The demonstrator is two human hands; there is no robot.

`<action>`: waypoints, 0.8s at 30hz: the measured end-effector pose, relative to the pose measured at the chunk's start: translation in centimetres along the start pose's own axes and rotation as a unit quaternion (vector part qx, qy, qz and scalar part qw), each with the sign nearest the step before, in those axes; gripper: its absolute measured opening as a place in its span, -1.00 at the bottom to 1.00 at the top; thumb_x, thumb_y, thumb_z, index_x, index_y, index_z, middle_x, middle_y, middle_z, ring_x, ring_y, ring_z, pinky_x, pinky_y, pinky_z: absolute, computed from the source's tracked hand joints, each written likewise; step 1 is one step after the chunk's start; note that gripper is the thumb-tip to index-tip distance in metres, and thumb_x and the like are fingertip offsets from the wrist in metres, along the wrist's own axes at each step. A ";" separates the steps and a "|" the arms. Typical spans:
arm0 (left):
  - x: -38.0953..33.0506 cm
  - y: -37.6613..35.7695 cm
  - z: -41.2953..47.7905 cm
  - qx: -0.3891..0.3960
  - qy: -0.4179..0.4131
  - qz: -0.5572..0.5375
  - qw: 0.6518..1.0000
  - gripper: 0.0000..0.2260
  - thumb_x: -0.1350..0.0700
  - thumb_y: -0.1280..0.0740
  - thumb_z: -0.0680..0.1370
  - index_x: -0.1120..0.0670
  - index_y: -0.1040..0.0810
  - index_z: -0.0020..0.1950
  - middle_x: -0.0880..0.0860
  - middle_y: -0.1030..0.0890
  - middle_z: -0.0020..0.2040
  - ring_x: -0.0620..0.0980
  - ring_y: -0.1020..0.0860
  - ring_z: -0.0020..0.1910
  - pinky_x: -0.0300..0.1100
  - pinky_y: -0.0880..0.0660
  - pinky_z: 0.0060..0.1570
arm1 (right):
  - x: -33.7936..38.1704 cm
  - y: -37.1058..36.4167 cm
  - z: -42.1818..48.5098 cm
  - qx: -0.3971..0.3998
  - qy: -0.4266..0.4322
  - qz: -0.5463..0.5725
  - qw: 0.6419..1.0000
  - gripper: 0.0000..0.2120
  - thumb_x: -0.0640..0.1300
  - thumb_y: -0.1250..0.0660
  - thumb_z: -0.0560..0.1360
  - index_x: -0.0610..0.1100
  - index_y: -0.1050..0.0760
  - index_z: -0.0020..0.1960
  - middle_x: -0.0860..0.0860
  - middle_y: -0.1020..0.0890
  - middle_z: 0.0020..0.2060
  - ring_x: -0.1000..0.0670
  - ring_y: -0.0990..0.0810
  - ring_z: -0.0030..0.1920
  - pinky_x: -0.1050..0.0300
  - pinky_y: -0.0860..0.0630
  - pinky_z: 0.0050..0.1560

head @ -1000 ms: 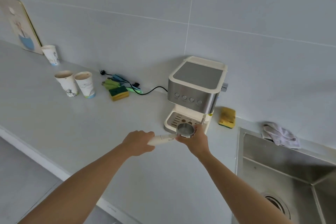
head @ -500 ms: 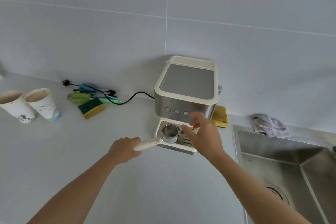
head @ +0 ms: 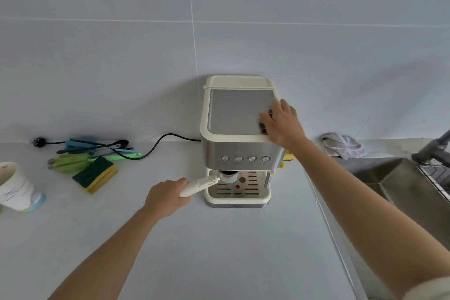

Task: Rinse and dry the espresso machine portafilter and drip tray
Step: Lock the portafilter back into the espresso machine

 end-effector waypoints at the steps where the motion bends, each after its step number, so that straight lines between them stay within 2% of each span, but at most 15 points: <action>1: -0.1 0.1 0.3 0.002 -0.004 0.002 1.000 -0.72 -0.03 -0.22 0.53 0.12 -0.42 0.13 0.03 -0.50 -0.16 0.06 -0.39 -0.22 -0.19 -0.27 -0.23 | -0.2 -0.1 0.3 0.002 -0.007 -0.003 1.000 -0.75 -0.21 -0.03 0.59 -0.29 -0.38 0.16 -0.24 -0.33 0.14 -0.24 -0.27 0.21 -0.02 -0.18 0.31; 5: -0.8 0.3 1.3 0.007 -0.016 0.011 1.000 -0.72 -0.04 -0.22 0.53 0.13 -0.42 0.12 0.08 -0.57 -0.10 0.13 -0.47 -0.17 -0.18 -0.26 -0.22 | -1.1 -0.4 0.8 0.023 -0.055 0.045 0.997 -0.77 -0.14 -0.05 0.58 -0.28 -0.32 0.13 -0.17 -0.31 0.02 -0.20 -0.37 0.10 0.09 -0.26 0.00; 7: -1.2 0.4 1.8 0.006 -0.026 0.009 1.000 -0.71 -0.05 -0.23 0.53 0.13 -0.42 0.12 0.10 -0.61 -0.02 0.16 -0.54 -0.06 -0.19 -0.26 -0.22 | -1.4 -1.1 1.1 0.035 -0.052 0.037 0.997 -0.79 -0.12 -0.07 0.58 -0.25 -0.31 0.08 -0.14 -0.28 0.01 -0.15 -0.33 0.03 0.11 -0.24 -0.06; 9: -1.5 0.5 2.5 0.008 -0.029 0.006 1.000 -0.70 -0.06 -0.25 0.53 0.12 -0.42 0.13 0.10 -0.61 0.01 0.16 -0.56 -0.01 -0.19 -0.27 -0.20 | -1.6 -1.3 1.3 0.038 -0.043 0.024 0.998 -0.75 -0.10 -0.08 0.57 -0.26 -0.34 0.10 -0.11 -0.25 -0.01 -0.08 -0.26 0.00 0.12 -0.24 -0.08; 12: -1.7 0.6 3.4 0.007 -0.029 0.009 1.000 -0.68 -0.08 -0.25 0.52 0.11 -0.43 0.16 0.10 -0.61 0.02 0.15 -0.56 0.00 -0.19 -0.28 -0.19 | -1.5 -1.2 1.3 0.035 -0.035 0.027 0.998 -0.82 -0.09 -0.09 0.58 -0.21 -0.30 0.05 -0.09 -0.22 -0.03 -0.13 -0.32 0.02 0.11 -0.27 -0.07; 17: -1.8 0.7 4.7 0.002 -0.031 0.009 0.999 -0.65 -0.08 -0.25 0.52 0.09 -0.43 0.21 0.09 -0.60 0.04 0.14 -0.55 0.02 -0.20 -0.29 -0.18 | -1.6 -0.9 1.4 0.016 -0.050 0.058 0.997 -0.67 -0.04 -0.10 0.56 -0.27 -0.24 0.19 -0.06 -0.24 -0.02 -0.08 -0.32 -0.05 0.10 -0.26 -0.08; 24: -1.6 0.8 5.7 0.006 -0.032 -0.007 0.999 -0.62 -0.09 -0.26 0.52 0.04 -0.41 0.28 0.08 -0.60 0.03 0.12 -0.55 0.02 -0.20 -0.29 -0.17 | -1.7 -1.1 1.6 0.014 -0.047 0.060 0.997 -0.70 -0.02 -0.08 0.57 -0.20 -0.25 0.19 -0.07 -0.26 0.02 -0.10 -0.34 -0.04 0.08 -0.27 -0.08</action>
Point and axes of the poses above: each hand's wrist, its own z-axis towards the middle knuckle, its own y-axis out of the back of the hand, x = y × z, the point moved 9 cm from there along z, towards the middle knuckle
